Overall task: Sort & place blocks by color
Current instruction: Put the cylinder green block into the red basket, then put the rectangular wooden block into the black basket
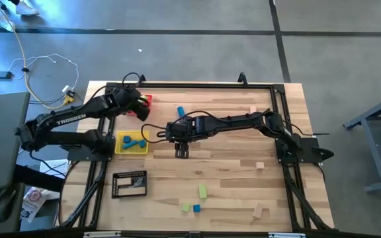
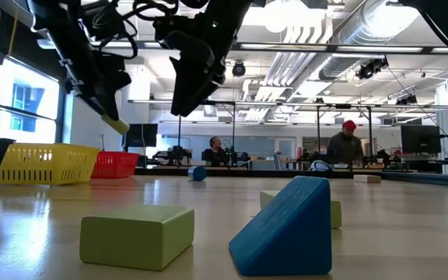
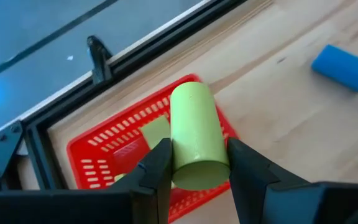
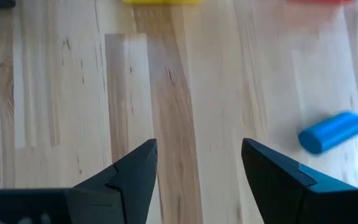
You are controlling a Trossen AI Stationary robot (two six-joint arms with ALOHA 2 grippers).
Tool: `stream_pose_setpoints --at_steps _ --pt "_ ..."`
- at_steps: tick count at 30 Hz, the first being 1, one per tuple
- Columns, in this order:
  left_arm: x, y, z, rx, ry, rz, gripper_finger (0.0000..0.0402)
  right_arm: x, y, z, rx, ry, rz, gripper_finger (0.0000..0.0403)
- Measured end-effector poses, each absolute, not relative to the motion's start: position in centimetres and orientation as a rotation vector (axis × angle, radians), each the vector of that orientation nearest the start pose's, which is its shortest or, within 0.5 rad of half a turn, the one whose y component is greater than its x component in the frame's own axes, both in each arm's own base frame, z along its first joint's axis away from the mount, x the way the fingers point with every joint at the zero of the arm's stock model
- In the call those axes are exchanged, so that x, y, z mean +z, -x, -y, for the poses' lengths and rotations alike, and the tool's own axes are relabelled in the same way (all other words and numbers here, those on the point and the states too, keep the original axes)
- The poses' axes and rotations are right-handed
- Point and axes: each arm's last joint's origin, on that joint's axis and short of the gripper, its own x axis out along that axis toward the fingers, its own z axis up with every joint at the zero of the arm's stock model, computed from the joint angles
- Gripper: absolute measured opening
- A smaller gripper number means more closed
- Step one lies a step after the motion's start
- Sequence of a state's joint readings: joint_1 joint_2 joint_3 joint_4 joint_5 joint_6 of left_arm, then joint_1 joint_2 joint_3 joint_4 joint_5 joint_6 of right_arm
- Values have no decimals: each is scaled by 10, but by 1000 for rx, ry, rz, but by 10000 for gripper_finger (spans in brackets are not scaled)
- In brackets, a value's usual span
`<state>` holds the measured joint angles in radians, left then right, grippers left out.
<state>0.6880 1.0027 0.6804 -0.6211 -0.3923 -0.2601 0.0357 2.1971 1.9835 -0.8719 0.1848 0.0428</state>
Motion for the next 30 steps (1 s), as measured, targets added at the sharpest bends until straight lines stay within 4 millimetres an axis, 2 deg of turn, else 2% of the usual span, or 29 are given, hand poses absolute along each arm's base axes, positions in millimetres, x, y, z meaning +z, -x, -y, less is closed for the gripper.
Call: stream_pose_setpoints --at_steps 9,15,27,30 --pt "209 -144 -146 1166 398 -910 99 232 -456 -11 -227 20 -1243 220" --pt "199 -150 -152 1165 416 -935 101 229 -439 -19 -337 24 -1391 220" --pt "191 -154 -156 1155 408 -976 168 233 -406 -40 -679 213 -1536 220" --pt "191 -154 -156 1154 409 -977 180 233 -405 -42 -721 211 -1517 220"
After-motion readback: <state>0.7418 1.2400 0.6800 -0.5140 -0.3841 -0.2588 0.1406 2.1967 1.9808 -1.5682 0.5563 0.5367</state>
